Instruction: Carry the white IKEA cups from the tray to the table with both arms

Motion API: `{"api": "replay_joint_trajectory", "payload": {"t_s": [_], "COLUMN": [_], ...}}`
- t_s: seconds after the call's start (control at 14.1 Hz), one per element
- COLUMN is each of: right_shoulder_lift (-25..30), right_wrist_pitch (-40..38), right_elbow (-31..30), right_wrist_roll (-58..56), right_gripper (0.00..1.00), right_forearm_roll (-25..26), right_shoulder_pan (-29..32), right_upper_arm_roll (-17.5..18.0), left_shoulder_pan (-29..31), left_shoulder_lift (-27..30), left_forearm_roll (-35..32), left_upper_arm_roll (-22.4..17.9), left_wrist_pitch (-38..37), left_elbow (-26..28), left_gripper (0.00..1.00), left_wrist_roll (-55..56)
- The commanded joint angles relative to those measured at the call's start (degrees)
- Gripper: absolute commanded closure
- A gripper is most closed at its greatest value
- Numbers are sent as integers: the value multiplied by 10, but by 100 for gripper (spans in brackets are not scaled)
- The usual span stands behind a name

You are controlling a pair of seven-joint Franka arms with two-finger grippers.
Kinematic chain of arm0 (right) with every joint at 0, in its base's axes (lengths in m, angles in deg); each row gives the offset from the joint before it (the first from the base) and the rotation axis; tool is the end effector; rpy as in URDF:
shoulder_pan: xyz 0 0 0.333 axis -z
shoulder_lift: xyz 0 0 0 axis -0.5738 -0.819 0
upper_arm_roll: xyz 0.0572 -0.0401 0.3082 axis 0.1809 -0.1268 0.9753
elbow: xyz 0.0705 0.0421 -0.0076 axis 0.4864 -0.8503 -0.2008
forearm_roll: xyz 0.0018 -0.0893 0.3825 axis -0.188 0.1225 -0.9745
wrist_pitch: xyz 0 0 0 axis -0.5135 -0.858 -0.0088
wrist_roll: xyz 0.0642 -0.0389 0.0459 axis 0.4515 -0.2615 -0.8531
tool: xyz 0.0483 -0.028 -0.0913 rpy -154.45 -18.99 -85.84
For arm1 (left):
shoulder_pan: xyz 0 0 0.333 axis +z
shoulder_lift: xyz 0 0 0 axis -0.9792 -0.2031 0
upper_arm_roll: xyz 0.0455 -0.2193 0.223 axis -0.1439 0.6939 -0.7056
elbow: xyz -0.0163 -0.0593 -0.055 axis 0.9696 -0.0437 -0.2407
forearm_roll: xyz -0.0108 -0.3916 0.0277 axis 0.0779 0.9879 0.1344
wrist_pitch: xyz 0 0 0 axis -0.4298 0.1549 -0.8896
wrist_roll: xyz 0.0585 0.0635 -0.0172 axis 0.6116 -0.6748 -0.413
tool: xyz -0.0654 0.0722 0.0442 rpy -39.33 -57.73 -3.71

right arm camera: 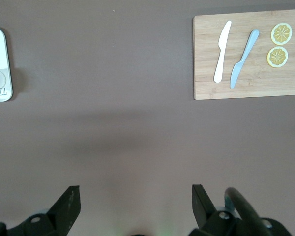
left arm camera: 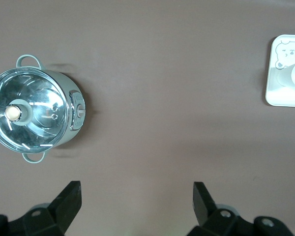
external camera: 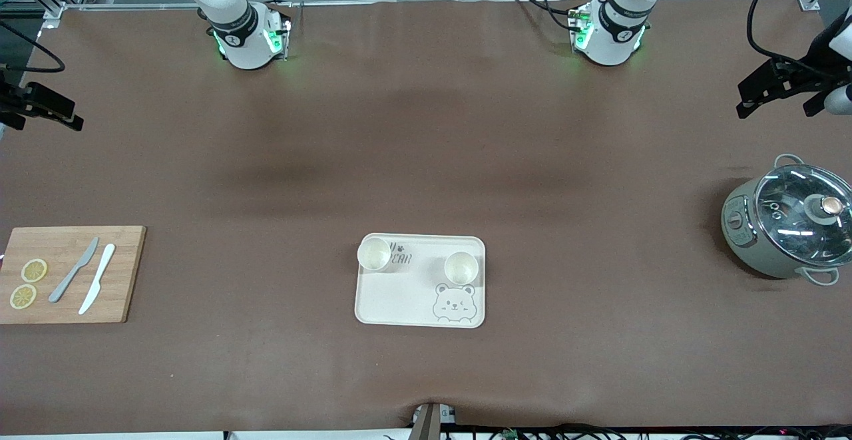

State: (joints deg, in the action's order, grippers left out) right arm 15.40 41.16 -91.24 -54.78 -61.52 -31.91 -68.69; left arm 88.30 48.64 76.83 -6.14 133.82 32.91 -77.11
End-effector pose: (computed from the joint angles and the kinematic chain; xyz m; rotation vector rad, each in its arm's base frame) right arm 0.5284 -0.0600 0.6289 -3.1258 0.0575 0.0945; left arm 0.5277 -0.0367 0.6715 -3.1099 0.0038 -0.0614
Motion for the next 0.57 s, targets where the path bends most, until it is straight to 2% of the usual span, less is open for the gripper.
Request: {"api": "replay_joint_trajectory", "payload": {"t_s": [0.0,0.5], "right_shoulder_lift": [-4,-4], "right_wrist_pitch": [-4,-4], "right_elbow": [9,12], "right_wrist_roll": [5,5], "right_gripper": [0,0], "right_forearm_roll": [9,8], "right_shoulder_pan": [11,11], "right_upper_arm_roll": [11,11], "left_shoulder_pan": [2,-7], "left_shoulder_lift": [-8,-18], "left_forearm_roll": [-1,-1], "left_upper_arm_roll": [2,7], "left_wrist_pitch": [-4,-2], "left_elbow": [-14,-15], "left_gripper": [0,0], "left_wrist_roll": [-12,2]}}
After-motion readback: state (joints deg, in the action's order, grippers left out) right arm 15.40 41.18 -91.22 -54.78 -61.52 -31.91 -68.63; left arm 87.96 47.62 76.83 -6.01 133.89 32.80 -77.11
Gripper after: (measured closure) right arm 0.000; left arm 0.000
